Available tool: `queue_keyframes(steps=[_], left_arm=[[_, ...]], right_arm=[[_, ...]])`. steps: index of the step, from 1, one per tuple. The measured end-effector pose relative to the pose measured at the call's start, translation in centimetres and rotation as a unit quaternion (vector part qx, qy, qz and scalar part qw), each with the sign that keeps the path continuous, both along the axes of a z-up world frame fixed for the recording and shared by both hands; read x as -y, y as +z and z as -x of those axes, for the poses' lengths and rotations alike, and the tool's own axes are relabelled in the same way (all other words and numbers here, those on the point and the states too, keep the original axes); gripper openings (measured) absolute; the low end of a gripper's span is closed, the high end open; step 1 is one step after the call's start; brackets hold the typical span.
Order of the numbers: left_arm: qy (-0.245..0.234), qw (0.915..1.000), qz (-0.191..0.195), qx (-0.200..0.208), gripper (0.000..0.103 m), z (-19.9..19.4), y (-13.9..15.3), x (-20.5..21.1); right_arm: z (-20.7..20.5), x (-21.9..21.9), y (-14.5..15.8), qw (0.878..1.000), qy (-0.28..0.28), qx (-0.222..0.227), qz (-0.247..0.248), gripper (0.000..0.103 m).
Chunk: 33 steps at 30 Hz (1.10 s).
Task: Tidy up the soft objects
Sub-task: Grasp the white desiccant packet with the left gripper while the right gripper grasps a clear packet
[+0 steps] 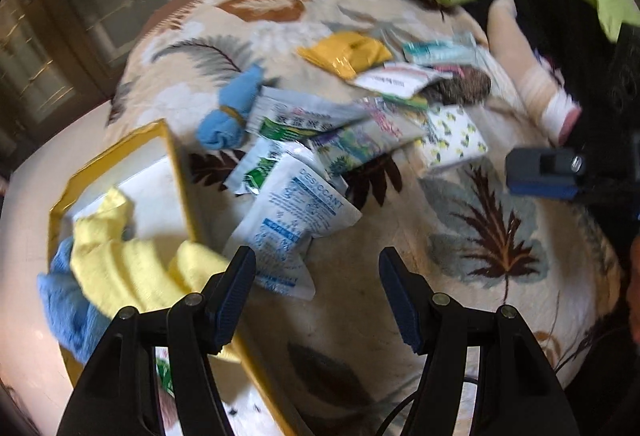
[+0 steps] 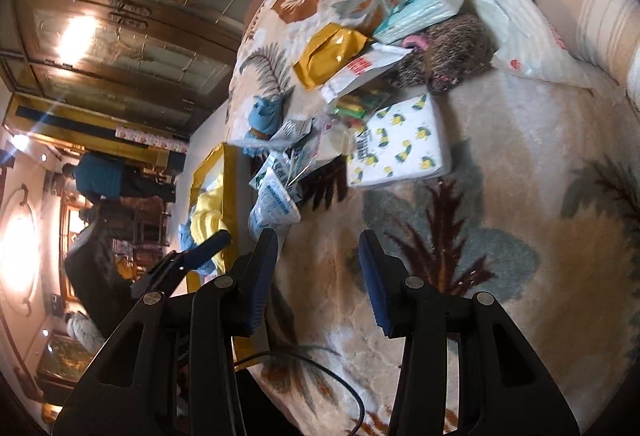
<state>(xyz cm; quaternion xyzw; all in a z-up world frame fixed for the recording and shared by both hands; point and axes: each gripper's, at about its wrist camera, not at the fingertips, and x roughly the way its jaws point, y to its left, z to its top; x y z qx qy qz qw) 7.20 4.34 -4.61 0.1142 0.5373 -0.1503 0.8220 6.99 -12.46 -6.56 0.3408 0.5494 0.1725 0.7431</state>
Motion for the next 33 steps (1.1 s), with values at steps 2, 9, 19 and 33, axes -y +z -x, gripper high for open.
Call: queue_keyframes(steps=[2,9,19,33], left_arm=[[-0.002,0.9999,-0.011,-0.004,0.064,-0.6,-0.6,0.1],[-0.006,0.9994,-0.030,-0.015,0.064,-2.6,-2.0,0.2],[-0.044,0.9975,-0.050,-0.026,0.064,-2.8,-2.1,0.3],[-0.081,0.9929,-0.081,-0.030,0.064,-3.5,-3.4,1.5]], right_arm=[[-0.2,0.7,-0.3,1.000,-0.010,-0.005,-0.003,0.042],[-1.3,1.4,-1.1,0.999,-0.030,-0.019,-0.041,0.042],[-3.9,-1.9,-3.2,0.991,-0.051,-0.055,-0.109,0.043],[-6.4,-2.4,-5.4,0.985,-0.111,-0.072,-0.109,0.042]])
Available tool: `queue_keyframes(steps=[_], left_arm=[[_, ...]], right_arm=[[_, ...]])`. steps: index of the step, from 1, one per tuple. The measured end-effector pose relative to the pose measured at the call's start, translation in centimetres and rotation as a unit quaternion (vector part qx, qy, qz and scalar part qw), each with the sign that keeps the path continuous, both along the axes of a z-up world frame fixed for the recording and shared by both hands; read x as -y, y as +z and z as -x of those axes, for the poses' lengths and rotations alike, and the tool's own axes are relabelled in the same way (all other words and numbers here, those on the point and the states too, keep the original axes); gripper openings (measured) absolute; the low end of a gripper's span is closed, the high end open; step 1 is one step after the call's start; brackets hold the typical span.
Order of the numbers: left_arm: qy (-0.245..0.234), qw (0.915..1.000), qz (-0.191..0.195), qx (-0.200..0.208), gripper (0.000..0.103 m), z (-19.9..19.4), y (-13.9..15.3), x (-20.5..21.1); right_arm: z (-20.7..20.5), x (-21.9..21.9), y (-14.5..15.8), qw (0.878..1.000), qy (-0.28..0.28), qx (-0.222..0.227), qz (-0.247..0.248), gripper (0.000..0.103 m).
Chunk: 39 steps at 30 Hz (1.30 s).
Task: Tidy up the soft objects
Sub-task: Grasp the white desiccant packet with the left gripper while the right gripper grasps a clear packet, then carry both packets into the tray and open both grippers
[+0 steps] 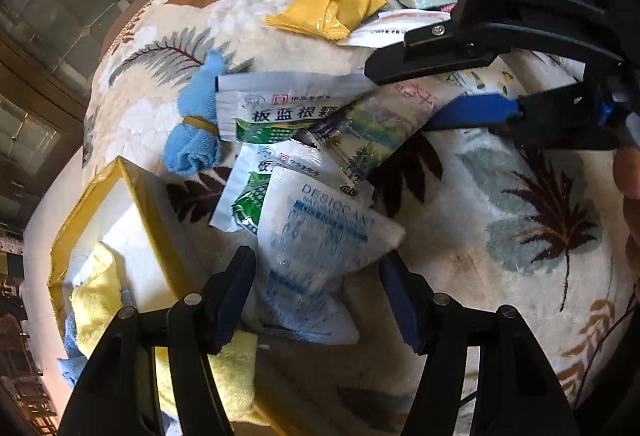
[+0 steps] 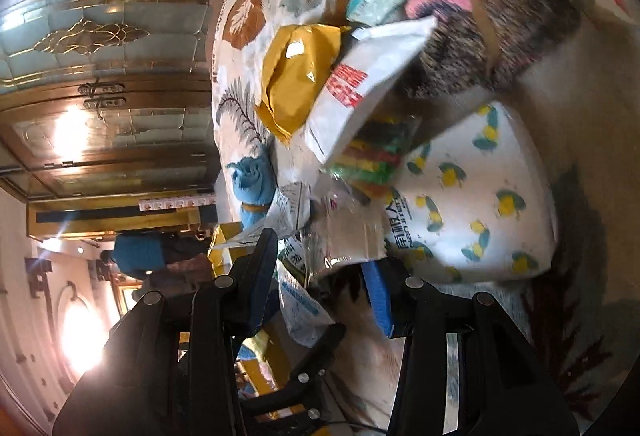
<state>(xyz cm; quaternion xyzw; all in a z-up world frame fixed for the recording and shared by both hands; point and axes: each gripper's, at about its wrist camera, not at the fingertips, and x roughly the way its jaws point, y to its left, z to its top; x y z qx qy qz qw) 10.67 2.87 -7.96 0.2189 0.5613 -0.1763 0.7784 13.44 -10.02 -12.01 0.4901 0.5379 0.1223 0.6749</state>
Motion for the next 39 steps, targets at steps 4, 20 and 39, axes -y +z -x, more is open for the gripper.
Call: queue_keyframes(steps=[4,20,39], left_arm=[[0.020,0.9994,0.028,-0.007,0.061,-0.3,0.1,-0.3],[0.075,0.9929,0.092,0.006,0.024,2.0,2.1,-2.4],[0.087,0.9869,0.128,0.045,0.024,5.1,7.1,-4.2]], right_arm=[[-0.1,0.1,0.8,0.999,0.004,0.015,0.033,0.016],[2.6,2.2,1.9,0.999,0.012,0.029,0.018,0.011],[3.6,0.3,6.1,0.996,0.048,0.068,-0.014,0.012]])
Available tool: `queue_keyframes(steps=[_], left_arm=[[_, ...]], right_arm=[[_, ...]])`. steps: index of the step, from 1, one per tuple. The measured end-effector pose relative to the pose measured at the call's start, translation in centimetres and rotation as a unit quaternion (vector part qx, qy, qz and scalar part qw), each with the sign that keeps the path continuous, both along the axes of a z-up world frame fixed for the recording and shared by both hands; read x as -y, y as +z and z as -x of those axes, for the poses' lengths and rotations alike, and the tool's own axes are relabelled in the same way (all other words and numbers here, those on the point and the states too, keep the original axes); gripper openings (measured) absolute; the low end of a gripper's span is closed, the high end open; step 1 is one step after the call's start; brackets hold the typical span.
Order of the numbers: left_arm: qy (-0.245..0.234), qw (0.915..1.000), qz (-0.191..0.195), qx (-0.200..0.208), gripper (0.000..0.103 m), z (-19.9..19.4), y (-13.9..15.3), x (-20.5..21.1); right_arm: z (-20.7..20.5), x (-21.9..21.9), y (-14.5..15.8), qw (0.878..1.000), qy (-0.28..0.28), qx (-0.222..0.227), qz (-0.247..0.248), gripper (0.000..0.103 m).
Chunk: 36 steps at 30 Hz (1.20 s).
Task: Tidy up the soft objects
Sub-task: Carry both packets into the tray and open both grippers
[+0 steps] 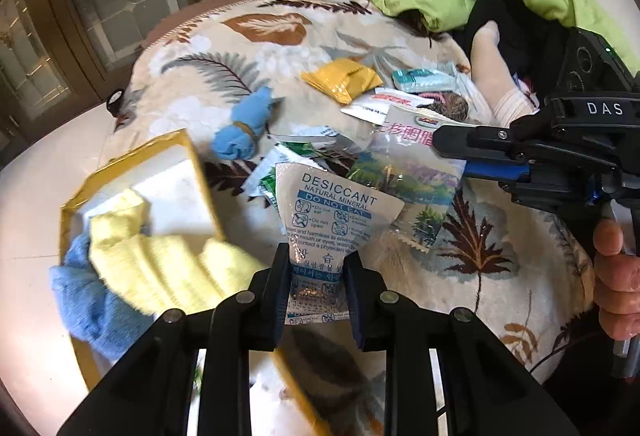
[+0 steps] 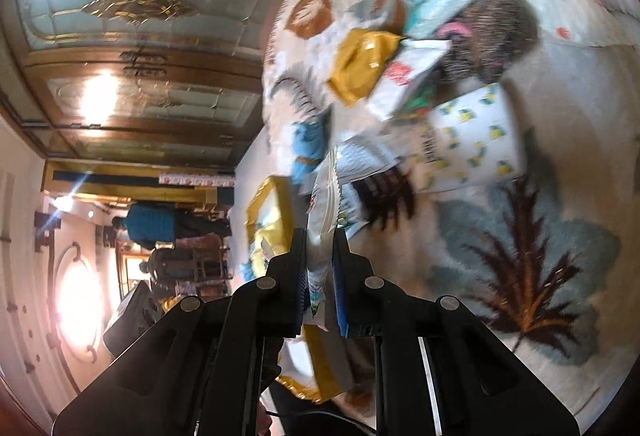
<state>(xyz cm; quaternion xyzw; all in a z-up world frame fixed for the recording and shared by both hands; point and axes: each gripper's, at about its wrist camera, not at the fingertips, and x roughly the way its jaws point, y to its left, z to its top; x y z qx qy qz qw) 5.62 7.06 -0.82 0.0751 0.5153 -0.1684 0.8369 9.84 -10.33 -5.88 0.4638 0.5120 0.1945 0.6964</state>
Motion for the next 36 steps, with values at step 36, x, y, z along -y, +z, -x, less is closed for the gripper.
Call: queue_keyframes(steps=[36], left_arm=[[0.208,0.9768,-0.051,-0.002,0.060,5.7,-2.8,-14.1]], right_arm=[[2.1,-21.2,-2.4,0.957,0.260,0.007,0.126,0.042]])
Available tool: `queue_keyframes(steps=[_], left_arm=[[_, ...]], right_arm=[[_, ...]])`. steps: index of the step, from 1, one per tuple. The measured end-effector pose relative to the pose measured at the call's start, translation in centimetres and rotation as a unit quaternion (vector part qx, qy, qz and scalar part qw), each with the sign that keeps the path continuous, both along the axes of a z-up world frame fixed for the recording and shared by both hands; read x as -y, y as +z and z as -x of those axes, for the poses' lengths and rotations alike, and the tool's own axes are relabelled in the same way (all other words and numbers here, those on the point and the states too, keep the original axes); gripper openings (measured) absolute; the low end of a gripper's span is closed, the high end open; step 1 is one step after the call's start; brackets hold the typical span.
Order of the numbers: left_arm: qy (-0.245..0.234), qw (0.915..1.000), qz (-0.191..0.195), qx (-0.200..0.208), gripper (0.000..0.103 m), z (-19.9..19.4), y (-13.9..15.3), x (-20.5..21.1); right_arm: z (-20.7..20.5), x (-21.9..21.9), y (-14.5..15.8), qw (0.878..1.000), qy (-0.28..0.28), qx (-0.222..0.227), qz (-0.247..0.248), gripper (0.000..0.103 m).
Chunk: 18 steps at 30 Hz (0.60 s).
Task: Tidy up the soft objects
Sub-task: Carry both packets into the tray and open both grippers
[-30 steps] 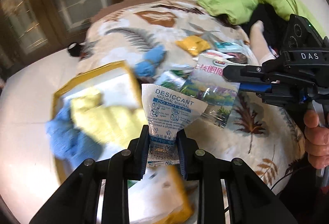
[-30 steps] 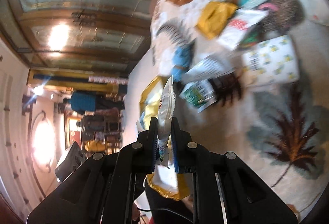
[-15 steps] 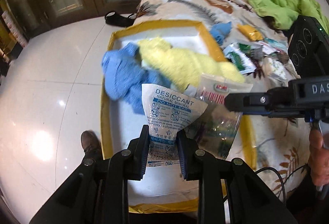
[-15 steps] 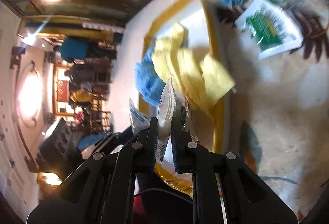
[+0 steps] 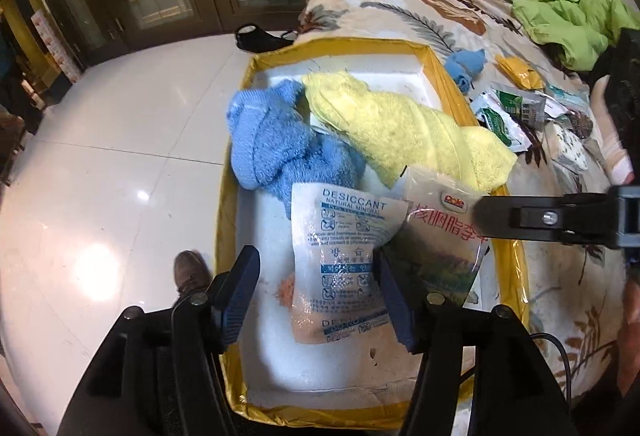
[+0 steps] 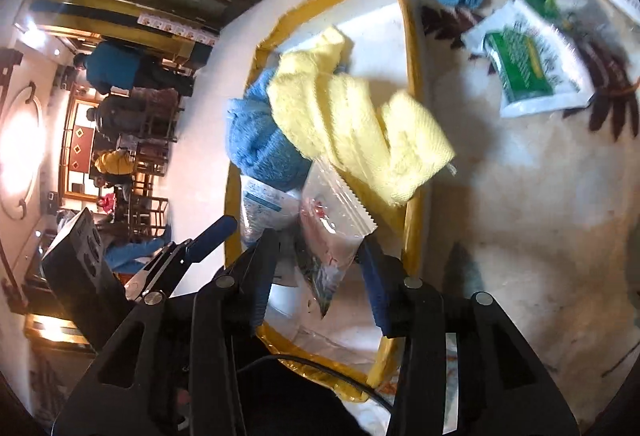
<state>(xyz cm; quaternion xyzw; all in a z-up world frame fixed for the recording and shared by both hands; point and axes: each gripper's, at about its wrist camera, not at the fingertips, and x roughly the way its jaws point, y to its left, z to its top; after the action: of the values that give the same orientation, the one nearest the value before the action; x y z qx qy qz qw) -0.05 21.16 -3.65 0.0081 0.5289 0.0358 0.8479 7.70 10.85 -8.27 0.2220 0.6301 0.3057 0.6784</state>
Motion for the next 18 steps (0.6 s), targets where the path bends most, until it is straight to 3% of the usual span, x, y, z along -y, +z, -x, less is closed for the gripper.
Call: queue_keyframes(steps=[3,9,18], left_arm=[[0.008,0.9998,-0.008,0.014,0.060,0.0,1.2,0.3],[-0.004,0.9975,-0.031,0.063,0.069,0.1,4.3,2.2],[-0.027,0.9957,-0.029,0.084,0.069,-0.9,6.0,6.4]], right_arm=[[0.3,0.7,1.7,0.999,0.005,0.032,0.018,0.042],[0.6,3.8,4.9,0.997,-0.013,0.073,0.000,0.042],[0.5,10.1,6.9,0.994,-0.073,0.084,-0.009,0.042]])
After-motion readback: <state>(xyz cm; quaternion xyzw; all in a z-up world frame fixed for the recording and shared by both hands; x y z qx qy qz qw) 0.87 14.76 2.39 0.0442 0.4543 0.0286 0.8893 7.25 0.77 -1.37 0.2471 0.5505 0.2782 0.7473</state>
